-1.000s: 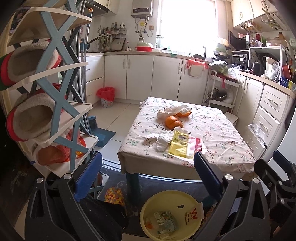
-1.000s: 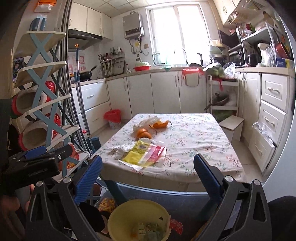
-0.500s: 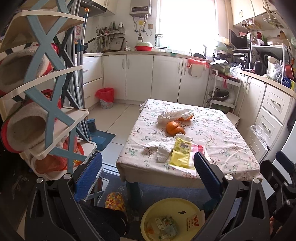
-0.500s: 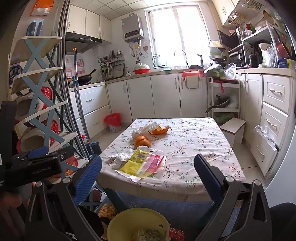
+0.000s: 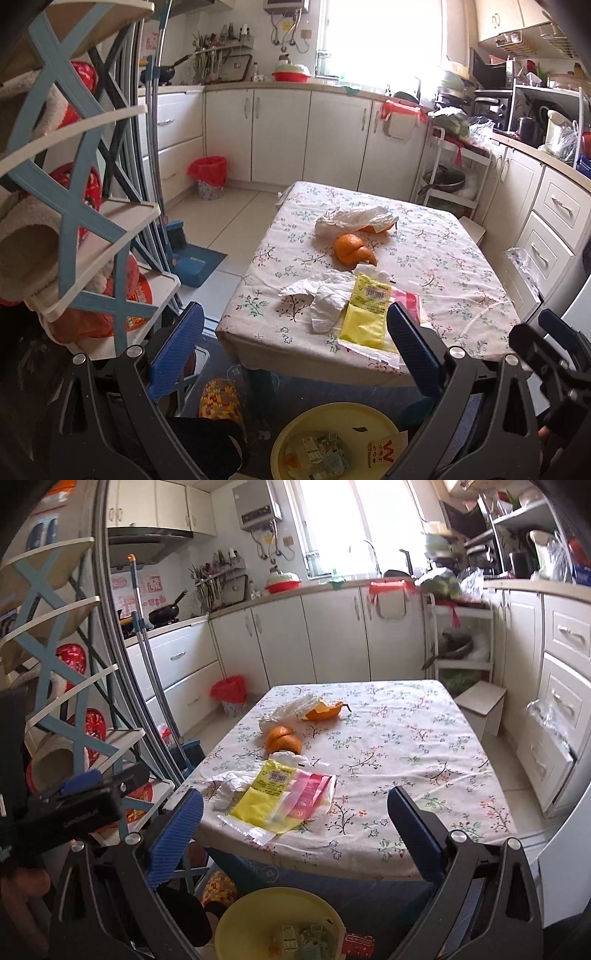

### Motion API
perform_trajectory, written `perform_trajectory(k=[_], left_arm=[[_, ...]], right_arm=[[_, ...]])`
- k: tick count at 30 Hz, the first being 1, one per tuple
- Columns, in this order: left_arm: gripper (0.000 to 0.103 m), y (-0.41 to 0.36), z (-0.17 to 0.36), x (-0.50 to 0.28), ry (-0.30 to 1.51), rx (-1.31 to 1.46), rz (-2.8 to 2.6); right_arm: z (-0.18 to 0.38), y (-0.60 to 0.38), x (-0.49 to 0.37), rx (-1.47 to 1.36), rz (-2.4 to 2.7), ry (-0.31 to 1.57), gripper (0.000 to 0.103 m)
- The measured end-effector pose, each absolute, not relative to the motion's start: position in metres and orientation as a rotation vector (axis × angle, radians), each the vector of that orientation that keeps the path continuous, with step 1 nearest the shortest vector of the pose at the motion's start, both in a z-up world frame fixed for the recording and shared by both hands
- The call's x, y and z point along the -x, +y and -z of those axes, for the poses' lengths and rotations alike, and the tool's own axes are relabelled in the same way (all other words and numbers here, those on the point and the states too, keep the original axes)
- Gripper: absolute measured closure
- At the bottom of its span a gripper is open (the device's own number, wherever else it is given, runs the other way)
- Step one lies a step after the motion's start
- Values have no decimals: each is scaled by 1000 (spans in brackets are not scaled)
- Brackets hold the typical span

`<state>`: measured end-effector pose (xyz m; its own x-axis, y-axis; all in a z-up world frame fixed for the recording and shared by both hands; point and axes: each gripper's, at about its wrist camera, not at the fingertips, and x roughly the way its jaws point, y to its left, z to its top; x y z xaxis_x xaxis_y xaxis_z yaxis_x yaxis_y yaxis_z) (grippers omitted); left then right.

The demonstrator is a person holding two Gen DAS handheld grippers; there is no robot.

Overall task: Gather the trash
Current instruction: 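Move both open tools back toward the table, then grasp the yellow-and-pink packet with the right tool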

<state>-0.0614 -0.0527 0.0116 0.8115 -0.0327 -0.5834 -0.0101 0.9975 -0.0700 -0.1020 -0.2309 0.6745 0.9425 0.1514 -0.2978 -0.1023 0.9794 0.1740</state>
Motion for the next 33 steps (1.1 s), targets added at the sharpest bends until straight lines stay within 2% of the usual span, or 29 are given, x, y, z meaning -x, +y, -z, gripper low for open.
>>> perform_trajectory(k=[2,3,8,11,26,29,30,32,33], left_arm=[[8,-53,-7,55,638,70,11],[8,-54,-6,52,645,69,11],[8,-56,-3,40,653,71,9],[8,-57,-2,33,661,76,8],[8,-45,11,9,705,109,-14],[8,-45,14,5,717,110,-12],[8,-45,15,3,719,109,-12],[8,-45,16,1,721,107,-11],[8,-45,17,-1,723,107,-11]], right_arm=[[-660,-242,95,-158,-129,339,7],[-636,-246,102,-159,-130,349,7],[-688,-242,63,-184,-132,416,7],[-672,-238,47,-211,-139,458,7],[-683,-231,-31,-214,-114,636,10],[-669,-220,-34,-192,-118,658,19],[-665,-217,-32,-188,-119,665,24],[-674,-213,-37,-166,-113,662,31],[-675,-212,-47,-163,-116,665,39]])
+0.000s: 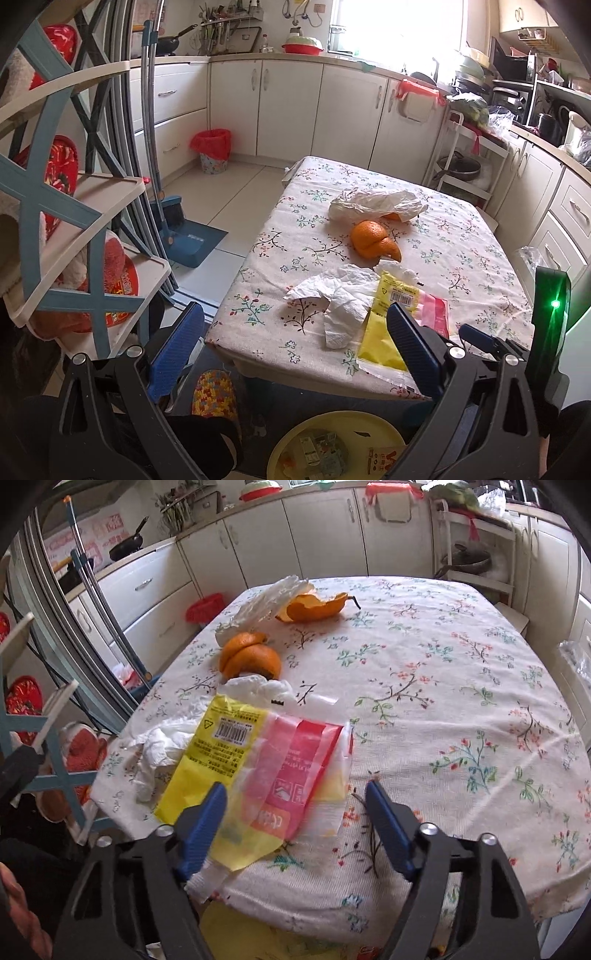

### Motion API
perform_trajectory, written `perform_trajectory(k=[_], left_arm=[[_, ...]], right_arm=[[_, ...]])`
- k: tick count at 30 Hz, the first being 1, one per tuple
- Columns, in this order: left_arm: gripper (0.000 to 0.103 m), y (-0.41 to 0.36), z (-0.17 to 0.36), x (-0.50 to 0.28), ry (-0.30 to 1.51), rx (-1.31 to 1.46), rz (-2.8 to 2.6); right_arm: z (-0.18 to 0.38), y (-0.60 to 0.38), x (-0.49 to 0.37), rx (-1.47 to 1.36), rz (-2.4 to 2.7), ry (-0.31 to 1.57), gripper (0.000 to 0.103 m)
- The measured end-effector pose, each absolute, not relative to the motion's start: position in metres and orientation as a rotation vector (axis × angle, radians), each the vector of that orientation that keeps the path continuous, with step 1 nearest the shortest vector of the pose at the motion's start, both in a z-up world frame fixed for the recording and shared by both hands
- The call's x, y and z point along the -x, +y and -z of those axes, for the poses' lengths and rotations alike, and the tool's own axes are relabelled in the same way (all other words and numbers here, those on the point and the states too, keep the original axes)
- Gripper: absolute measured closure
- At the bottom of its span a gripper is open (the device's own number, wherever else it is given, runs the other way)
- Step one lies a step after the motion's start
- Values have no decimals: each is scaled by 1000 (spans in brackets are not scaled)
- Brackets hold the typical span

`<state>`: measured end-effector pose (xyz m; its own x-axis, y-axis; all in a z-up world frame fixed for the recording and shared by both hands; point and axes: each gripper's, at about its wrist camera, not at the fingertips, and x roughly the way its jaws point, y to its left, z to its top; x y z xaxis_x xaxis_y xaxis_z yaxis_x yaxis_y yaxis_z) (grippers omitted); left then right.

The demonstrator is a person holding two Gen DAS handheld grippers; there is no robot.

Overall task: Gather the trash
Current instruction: 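Grasp the yellow-and-pink packet with the right tool, then grasp the crumpled white tissue with the left tool while the right tool holds the packet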

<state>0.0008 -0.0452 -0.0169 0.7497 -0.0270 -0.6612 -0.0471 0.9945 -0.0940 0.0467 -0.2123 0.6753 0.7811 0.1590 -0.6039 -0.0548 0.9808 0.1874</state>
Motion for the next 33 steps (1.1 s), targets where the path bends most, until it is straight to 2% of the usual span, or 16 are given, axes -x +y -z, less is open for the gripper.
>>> perform_trajectory(k=[1,2,4,9,23,29,30,32,33], left_arm=[[8,-45,17,-2,725,108,-11],[8,-45,19,-4,730,109,-11],[8,-44,20,-8,739,112,-12],[8,-44,26,-18,765,109,-12],[8,-79,55,-58,860,-2,42],[8,-97,72,-79,901,-42,50],[8,-99,74,-82,904,-48,52],[8,-103,79,-86,910,-59,50],[8,-103,81,-88,913,-59,50]], right_arm=[[-678,-212,-48,-159,-117,664,51],[-674,-213,-50,-160,-124,667,57],[-670,-218,-49,-177,-144,674,87],[-670,-226,-49,-225,-169,665,97],[-744,-315,-41,-408,-42,598,98],[-737,-304,-44,-433,-49,647,97],[-724,-305,-41,-438,-52,649,94],[-729,-322,-53,-441,-49,660,74],[-726,-322,-47,-445,-56,651,60]])
